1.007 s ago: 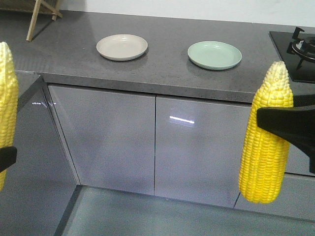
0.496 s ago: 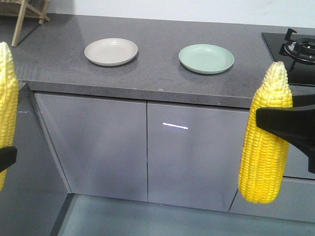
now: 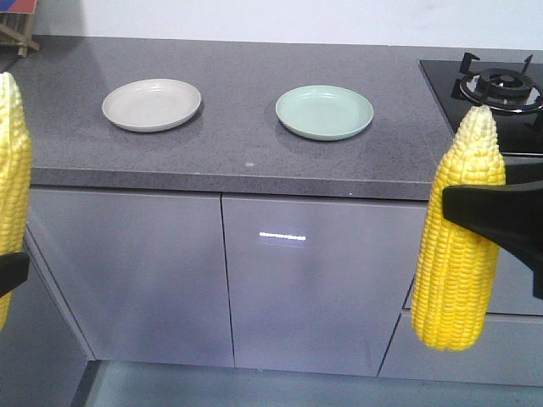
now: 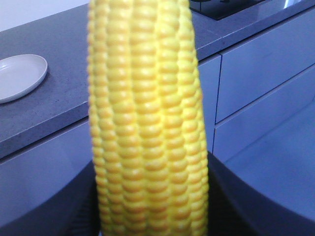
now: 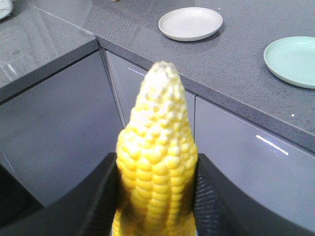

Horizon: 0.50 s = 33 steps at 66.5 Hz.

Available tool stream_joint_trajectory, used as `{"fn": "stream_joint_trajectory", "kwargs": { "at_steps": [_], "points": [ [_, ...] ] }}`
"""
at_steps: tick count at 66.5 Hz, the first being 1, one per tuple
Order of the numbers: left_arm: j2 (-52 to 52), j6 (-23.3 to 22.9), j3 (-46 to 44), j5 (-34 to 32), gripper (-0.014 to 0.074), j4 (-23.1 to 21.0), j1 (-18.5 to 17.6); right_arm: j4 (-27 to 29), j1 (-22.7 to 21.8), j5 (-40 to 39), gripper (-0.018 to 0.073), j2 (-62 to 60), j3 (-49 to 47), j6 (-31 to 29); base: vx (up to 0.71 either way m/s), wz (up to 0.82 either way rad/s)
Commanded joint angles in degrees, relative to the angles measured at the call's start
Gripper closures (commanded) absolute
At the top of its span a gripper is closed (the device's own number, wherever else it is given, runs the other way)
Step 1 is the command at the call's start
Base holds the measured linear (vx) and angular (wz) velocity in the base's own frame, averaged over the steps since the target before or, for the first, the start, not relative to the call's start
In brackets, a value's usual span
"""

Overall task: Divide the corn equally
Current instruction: 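Drive the base toward the counter with the empty cream and green plates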

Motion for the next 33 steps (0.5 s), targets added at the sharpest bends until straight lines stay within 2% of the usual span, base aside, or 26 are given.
{"fn": "stream_joint_trajectory", "kwargs": {
  "at_steps": [1, 33],
  "points": [
    [0.2, -0.5, -1.3, -4.3, 0.0325, -0.3, -0.3, 2.3, -0.1, -3.1, 0.0315, -0.4, -1.4, -0.6, 0.12, -0.08],
    [0.2, -0.5, -1.3, -4.3, 0.0325, -0.3, -0.3, 2.3, -0.1, -3.1, 0.0315, -0.4, -1.4, -0.6, 0.12, -0.03]
  ]
}}
